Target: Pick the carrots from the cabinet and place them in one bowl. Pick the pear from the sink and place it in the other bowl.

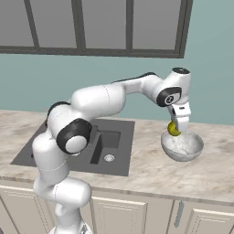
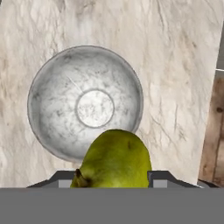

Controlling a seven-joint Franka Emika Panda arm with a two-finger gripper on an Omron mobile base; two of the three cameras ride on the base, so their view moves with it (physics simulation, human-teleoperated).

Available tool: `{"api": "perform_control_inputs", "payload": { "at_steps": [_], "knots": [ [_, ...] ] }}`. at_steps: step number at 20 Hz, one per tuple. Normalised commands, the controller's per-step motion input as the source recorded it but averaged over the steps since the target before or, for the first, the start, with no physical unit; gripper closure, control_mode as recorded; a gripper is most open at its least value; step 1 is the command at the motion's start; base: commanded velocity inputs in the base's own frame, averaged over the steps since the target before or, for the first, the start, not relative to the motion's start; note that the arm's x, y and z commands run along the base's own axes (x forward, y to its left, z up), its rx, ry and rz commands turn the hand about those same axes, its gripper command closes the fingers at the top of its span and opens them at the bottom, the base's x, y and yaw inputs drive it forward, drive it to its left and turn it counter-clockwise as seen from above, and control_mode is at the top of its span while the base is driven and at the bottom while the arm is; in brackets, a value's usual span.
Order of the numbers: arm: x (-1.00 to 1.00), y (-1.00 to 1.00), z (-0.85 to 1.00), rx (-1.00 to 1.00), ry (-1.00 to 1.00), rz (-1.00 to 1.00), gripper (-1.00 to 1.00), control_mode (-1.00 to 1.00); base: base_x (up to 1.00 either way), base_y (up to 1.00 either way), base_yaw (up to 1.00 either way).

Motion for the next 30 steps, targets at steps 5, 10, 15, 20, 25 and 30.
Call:
{"api": "perform_control_inputs", "payload": {
  "at_steps": [5, 10, 15, 20, 25, 30],
  "knots": [
    [0.09, -0.21, -0.37, 0.05, 0.0, 0.01, 1.0, -1.0, 0.0, 0.0, 0.0],
    [0.12, -0.04, -0.43, 0.0, 0.01, 0.04, 1.0, -1.0, 0.0, 0.0, 0.0],
    [0.04, 0.15, -0.48, -0.08, 0.05, 0.07, 1.0, -1.0, 0.0, 0.0, 0.0],
    [0.09, 0.19, -0.44, -0.13, 0.05, 0.08, 1.0, -1.0, 0.0, 0.0, 0.0],
    [0.02, -0.05, -0.17, 0.01, -0.06, 0.0, 1.0, -1.0, 0.0, 0.0, 0.0],
    [0.01, -0.06, -0.08, 0.04, -0.03, 0.01, -1.0, -1.0, 0.0, 0.0, 0.0]
  ]
}}
